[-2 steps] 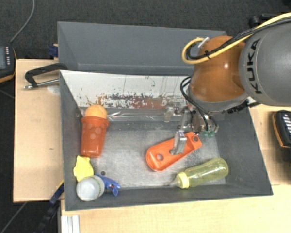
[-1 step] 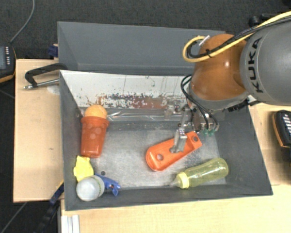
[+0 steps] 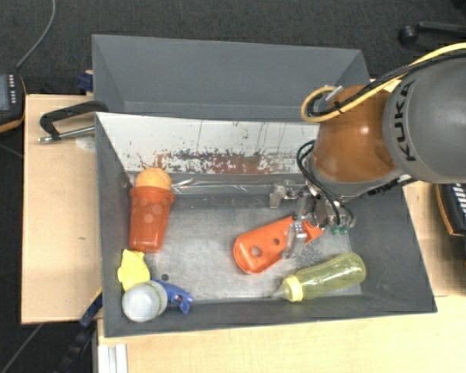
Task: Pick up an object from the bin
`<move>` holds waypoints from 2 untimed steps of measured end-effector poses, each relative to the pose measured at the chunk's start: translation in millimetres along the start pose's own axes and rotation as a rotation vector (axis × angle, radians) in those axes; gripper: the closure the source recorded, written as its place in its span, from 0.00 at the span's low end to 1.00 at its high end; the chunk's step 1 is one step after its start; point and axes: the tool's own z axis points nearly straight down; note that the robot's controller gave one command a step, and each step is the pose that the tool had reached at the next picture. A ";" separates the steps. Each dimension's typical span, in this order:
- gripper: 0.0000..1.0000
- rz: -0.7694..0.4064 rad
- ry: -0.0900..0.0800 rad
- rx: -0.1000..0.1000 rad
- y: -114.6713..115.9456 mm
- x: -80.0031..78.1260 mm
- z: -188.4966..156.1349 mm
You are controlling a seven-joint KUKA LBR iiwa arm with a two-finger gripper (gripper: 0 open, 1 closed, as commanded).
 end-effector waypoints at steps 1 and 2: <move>0.00 -0.177 0.004 -0.001 -10.1 3.6 32.9; 0.00 -0.003 -0.006 -0.001 -16.8 -7.9 33.9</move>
Offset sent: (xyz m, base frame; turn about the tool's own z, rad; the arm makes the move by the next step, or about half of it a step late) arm 0.0093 -0.0189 -0.0353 0.0054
